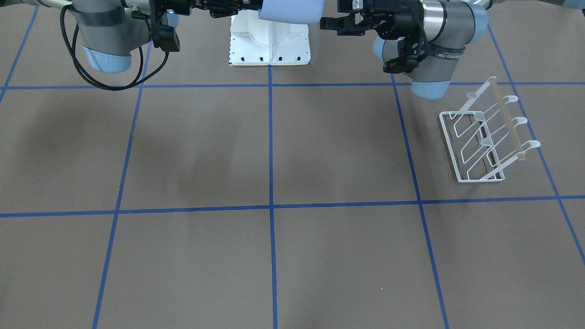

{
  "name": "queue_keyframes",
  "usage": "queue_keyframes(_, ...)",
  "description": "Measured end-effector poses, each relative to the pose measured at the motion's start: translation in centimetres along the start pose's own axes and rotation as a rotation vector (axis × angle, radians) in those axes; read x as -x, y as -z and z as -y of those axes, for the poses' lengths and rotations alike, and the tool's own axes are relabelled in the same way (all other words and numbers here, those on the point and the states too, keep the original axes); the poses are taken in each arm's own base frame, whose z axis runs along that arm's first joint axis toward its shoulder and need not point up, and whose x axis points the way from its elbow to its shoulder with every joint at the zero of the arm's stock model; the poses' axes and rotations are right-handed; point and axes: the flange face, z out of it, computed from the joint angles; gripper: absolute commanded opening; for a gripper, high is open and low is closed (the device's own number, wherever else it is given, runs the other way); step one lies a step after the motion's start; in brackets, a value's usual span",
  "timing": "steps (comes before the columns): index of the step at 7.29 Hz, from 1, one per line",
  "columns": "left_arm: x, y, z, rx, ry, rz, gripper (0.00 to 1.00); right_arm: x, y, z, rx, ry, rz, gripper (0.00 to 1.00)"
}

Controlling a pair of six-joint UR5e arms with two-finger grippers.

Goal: Hang cup on cup holder
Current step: 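Close the left gripper on the cup's base held out by the right gripper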

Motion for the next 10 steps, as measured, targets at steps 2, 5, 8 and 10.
queue_keyframes(2, 0.1, -0.3, -0.1, 0.007, 0.003, -0.004, 0.98, 0.0, -0.4, -0.2, 0.001, -0.012, 0.009, 0.00)
queue_keyframes(5, 0.2, -0.7, -0.4, 0.017, 0.006, -0.007, 0.98, -0.3, -0.6, -0.3, 0.005, -0.019, 0.008, 0.00)
queue_keyframes(8, 0.5, -1.3, -0.8, 0.032, 0.013, -0.010, 0.98, -0.2, -0.9, -0.4, -0.001, -0.020, 0.021, 0.00)
queue_keyframes(10, 0.5, -1.4, -0.9, 0.037, 0.015, -0.012, 0.97, -0.4, -1.1, -0.5, 0.001, -0.023, 0.022, 0.00)
